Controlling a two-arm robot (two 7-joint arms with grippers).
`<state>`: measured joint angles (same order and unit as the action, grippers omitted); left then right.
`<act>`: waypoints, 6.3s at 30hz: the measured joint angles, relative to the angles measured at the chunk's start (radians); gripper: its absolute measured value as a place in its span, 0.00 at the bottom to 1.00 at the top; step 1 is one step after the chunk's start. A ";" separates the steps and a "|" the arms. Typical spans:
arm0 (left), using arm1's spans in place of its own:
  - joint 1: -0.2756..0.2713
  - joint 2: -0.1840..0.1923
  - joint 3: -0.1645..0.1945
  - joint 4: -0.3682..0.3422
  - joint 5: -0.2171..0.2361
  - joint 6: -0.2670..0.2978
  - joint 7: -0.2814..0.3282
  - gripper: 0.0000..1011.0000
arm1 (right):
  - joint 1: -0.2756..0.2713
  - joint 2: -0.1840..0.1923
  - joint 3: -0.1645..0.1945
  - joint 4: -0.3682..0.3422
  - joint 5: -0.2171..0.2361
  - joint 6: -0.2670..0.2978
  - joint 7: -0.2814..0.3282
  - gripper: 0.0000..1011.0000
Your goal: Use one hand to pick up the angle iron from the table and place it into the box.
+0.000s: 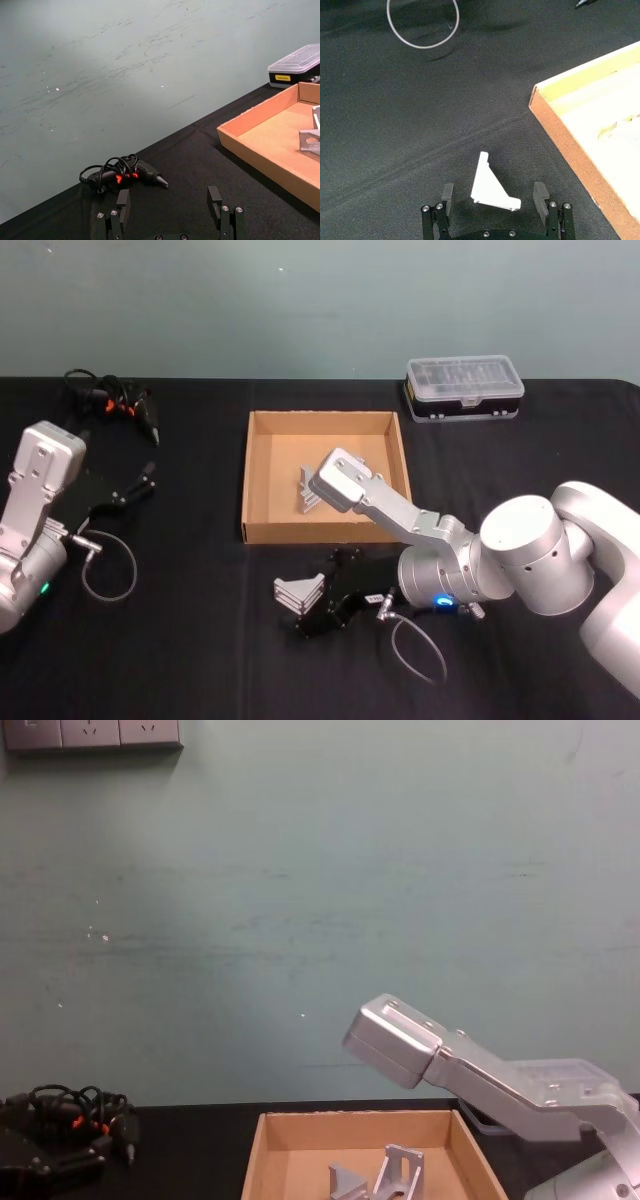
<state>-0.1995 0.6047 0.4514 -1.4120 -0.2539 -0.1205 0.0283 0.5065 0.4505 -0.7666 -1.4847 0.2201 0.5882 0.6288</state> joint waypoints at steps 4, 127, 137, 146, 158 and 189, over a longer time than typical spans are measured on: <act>0.000 0.000 0.000 0.000 0.000 0.000 0.000 1.00 | 0.000 0.001 0.000 -0.001 0.000 0.000 0.000 0.99; 0.000 0.000 0.000 0.000 0.000 0.000 0.000 1.00 | 0.304 -0.276 0.096 0.552 -0.097 -0.153 -0.104 0.99; 0.000 0.000 0.000 0.000 0.000 0.000 0.000 1.00 | 0.304 -0.275 0.096 0.551 -0.096 -0.152 -0.104 0.99; 0.000 0.000 0.000 0.000 0.000 0.000 0.000 1.00 | 0.275 -0.254 0.116 0.492 -0.097 -0.145 -0.103 0.99; 0.000 0.000 0.000 0.000 0.000 0.000 0.000 1.00 | 0.080 -0.149 0.228 0.165 -0.054 -0.096 -0.167 0.99; 0.000 0.000 0.000 0.000 0.000 0.000 0.000 1.00 | -0.379 -0.164 0.442 -0.116 -0.224 -0.390 -0.621 0.99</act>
<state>-0.1995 0.6047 0.4513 -1.4120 -0.2539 -0.1206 0.0283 0.1277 0.2862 -0.3246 -1.6011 -0.0034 0.1981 0.0076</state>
